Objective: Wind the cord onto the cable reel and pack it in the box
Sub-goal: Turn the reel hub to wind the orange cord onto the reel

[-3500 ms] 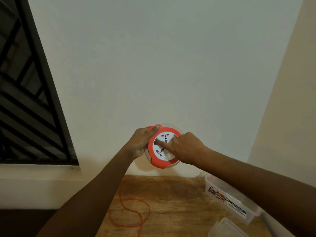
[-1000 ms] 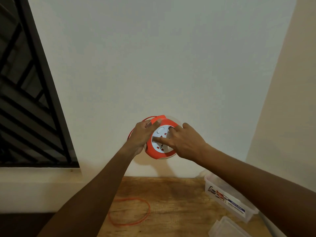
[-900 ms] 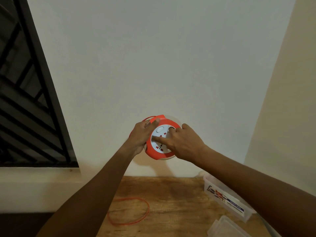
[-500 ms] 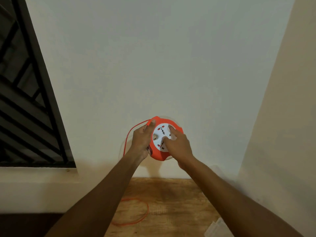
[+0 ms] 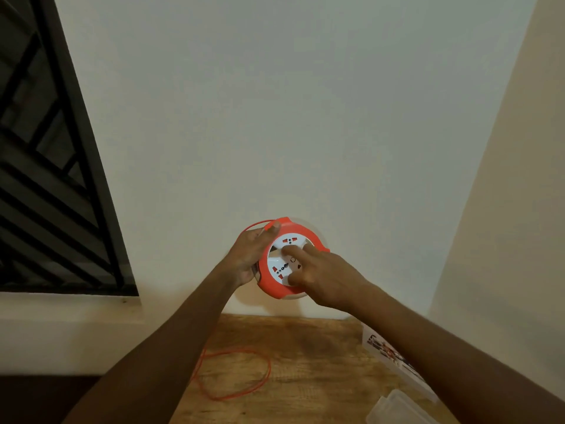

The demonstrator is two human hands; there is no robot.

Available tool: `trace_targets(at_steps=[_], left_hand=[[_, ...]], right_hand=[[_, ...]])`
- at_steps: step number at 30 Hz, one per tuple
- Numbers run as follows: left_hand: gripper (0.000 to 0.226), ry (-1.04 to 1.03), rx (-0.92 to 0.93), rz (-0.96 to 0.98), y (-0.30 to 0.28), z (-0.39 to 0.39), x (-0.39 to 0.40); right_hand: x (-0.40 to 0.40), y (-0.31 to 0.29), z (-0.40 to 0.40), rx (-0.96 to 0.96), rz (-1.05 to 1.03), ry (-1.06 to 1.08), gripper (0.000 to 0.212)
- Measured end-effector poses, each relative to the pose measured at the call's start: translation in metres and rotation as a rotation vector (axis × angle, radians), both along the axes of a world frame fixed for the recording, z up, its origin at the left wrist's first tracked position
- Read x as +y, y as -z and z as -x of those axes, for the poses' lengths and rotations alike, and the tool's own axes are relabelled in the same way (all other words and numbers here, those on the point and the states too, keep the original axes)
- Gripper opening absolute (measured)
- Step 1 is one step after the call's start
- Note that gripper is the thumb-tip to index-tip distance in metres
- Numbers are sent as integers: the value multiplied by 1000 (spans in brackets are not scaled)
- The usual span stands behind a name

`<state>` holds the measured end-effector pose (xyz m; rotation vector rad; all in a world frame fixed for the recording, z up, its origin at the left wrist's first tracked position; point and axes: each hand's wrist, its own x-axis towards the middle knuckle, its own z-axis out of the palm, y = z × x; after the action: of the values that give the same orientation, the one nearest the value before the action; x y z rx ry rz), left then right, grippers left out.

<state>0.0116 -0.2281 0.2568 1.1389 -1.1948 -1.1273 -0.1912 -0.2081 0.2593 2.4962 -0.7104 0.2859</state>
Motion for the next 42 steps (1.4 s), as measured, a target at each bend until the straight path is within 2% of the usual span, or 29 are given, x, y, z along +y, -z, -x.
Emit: trace_targets(at_steps=[4, 9, 12, 16, 19, 22, 24, 26, 28, 31, 33, 35, 36, 38, 42], left_hand=[[50, 54, -83, 8, -1, 1, 1], [52, 47, -96, 9, 5, 5, 0], [52, -6, -31, 21, 8, 11, -2], [31, -77, 36, 18, 9, 16, -6], [24, -89, 41, 16, 12, 17, -6], [25, -94, 32, 7, 16, 17, -6], [29, -92, 20, 14, 15, 19, -7], [32, -115, 34, 25, 13, 24, -7], [28, -162, 54, 62, 8, 31, -6], [23, -222, 60, 114, 4, 38, -6], [23, -238, 81, 112, 4, 36, -5], [19, -220, 118, 101, 6, 32, -5], [19, -203, 133, 91, 7, 30, -6], [20, -182, 147, 60, 8, 27, -6], [25, -183, 137, 27, 8, 18, -10]], right_hand=[[3, -8, -3, 243, 51, 33, 52], [5, -4, -7, 361, 120, 96, 60], [1, -10, -6, 305, 93, 174, 70], [-1, -11, -7, 174, 15, 280, 77], [-1, -4, -10, 168, 43, 309, 78], [-6, 0, -8, 182, 45, 280, 80], [-7, 2, -9, 127, 13, 299, 80], [-7, 3, -12, -118, -94, 371, 74], [-4, 3, -22, -553, -298, 464, 68], [-6, 1, -33, -1227, -816, 454, 58], [-7, -2, -34, -1441, -1070, 425, 51], [-4, -1, -33, -1392, -1119, 409, 56], [-3, 0, -32, -1316, -1076, 411, 62], [2, 1, -30, -1103, -844, 442, 68], [8, 2, -20, -603, -281, 356, 43]])
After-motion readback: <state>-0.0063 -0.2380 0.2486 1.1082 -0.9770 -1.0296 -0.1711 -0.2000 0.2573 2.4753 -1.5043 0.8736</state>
